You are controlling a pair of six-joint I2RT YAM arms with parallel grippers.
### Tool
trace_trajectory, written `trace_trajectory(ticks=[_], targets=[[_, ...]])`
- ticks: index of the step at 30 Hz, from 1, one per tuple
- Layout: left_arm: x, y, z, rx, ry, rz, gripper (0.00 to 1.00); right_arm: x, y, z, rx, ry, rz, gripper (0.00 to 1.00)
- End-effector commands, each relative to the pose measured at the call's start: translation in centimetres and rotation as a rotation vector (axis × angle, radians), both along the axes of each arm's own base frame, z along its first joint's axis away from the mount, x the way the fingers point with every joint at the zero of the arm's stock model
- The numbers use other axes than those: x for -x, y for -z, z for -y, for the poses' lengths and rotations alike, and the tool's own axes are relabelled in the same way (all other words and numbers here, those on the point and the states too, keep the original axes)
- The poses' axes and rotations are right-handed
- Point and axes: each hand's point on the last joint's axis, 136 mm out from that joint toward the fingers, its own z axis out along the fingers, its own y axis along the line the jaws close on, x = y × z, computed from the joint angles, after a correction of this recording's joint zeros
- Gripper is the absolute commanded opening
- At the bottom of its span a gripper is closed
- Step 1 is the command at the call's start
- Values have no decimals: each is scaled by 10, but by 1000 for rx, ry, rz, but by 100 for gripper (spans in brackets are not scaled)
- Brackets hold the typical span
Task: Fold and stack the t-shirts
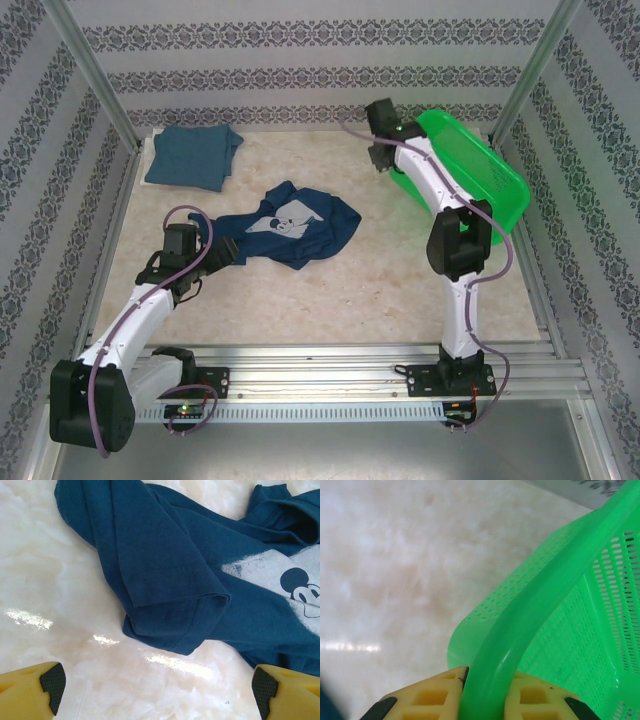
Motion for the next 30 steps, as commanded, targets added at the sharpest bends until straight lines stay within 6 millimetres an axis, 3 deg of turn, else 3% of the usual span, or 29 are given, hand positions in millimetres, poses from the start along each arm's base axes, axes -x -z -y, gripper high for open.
trace_trajectory(ticks=[1,4,5,6,9,12,14,16,19,22,26,30], targets=[[-8,-19,6,-4,41,65,97,-4,41,8,-74,159,-112,19],[-8,-21,8,-2,55,74,97,-33,36,22,-89,214,-58,25],[-7,-23,10,1,64,78,97,-41,29,29,-101,233,-17,32],[-7,-25,11,4,69,85,98,-47,20,38,-104,255,28,47],[-4,-27,15,18,88,85,100,-55,0,45,-170,252,82,76],[2,-23,15,32,83,64,100,-42,-41,22,-228,151,132,78],[8,-17,14,44,62,38,100,-25,-64,-11,-282,44,175,82],[15,-8,11,53,30,2,100,3,-65,-45,-371,-37,172,82],[23,1,6,53,-7,-28,100,41,-30,-74,-482,-37,61,71],[24,3,2,39,-26,-47,99,48,19,-80,-502,8,-18,50],[19,6,2,45,-36,-57,91,29,73,-48,-461,133,-89,37],[5,7,1,43,-53,-26,80,-1,95,-2,-394,231,-47,33]])
